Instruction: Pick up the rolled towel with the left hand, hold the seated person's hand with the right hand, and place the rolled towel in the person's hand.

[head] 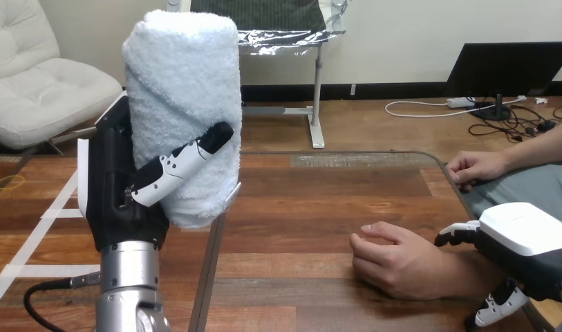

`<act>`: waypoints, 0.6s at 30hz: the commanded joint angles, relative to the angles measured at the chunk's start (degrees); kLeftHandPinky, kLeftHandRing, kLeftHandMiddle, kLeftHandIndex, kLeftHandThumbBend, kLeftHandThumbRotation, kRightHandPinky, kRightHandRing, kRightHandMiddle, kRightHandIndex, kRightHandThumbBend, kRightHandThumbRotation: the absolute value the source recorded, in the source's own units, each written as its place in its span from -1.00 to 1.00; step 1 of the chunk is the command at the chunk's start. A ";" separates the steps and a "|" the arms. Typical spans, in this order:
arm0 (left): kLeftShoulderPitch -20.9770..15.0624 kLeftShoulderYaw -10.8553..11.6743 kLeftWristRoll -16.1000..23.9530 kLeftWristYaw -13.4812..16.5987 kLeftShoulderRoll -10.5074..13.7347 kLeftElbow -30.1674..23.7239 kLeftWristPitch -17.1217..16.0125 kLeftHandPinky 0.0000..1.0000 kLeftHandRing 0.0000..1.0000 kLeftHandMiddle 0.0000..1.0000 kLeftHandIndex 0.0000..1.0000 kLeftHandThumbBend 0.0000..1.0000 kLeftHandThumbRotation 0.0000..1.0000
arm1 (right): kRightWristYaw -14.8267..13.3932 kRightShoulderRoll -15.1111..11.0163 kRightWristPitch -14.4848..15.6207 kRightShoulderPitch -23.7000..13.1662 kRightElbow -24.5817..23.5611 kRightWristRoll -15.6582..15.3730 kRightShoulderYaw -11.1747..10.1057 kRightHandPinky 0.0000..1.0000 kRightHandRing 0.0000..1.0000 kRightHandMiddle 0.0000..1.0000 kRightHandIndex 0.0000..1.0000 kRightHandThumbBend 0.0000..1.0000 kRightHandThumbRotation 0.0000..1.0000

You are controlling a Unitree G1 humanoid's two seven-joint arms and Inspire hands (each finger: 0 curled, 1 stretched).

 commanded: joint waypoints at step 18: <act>-3.52 0.45 -0.46 -1.03 -0.57 -3.53 -1.23 -0.56 -0.45 -0.31 -0.24 -0.06 -1.00 | -7.17 -0.31 0.95 -5.78 7.28 -5.59 6.34 0.43 0.49 0.51 0.52 1.00 -0.70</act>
